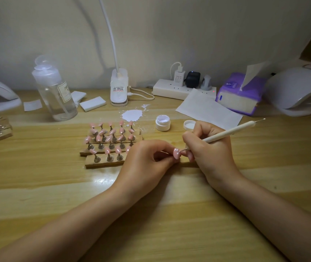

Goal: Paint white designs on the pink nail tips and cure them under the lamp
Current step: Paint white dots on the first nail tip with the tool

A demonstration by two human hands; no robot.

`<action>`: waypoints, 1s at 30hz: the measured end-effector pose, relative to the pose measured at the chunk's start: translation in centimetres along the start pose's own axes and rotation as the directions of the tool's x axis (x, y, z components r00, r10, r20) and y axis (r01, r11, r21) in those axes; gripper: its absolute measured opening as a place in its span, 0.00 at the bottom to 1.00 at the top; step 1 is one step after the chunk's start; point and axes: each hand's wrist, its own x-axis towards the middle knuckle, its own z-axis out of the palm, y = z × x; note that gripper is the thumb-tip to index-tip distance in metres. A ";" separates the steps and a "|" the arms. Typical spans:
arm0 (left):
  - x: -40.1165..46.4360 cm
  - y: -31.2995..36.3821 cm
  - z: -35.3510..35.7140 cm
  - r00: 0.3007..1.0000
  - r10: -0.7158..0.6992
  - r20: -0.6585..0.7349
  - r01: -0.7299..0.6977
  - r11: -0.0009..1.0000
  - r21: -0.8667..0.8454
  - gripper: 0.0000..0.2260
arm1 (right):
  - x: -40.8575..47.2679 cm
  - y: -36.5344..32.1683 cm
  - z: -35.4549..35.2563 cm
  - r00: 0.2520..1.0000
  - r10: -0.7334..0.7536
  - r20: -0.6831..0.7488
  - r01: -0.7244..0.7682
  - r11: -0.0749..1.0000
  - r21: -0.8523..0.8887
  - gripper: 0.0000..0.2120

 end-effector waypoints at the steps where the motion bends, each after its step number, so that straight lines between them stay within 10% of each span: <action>1: 0.0 0.0 0.0 1.000 0.000 0.002 0.000 1.000 -0.002 0.04 | 0.0 0.0 0.0 1.000 0.002 -0.005 -0.002 1.000 0.001 0.15; 30: 0.0 0.0 -0.1 1.000 -0.015 0.014 0.015 1.000 -0.001 0.04 | -0.3 0.0 0.0 0.996 -0.028 0.087 0.029 1.000 -0.011 0.18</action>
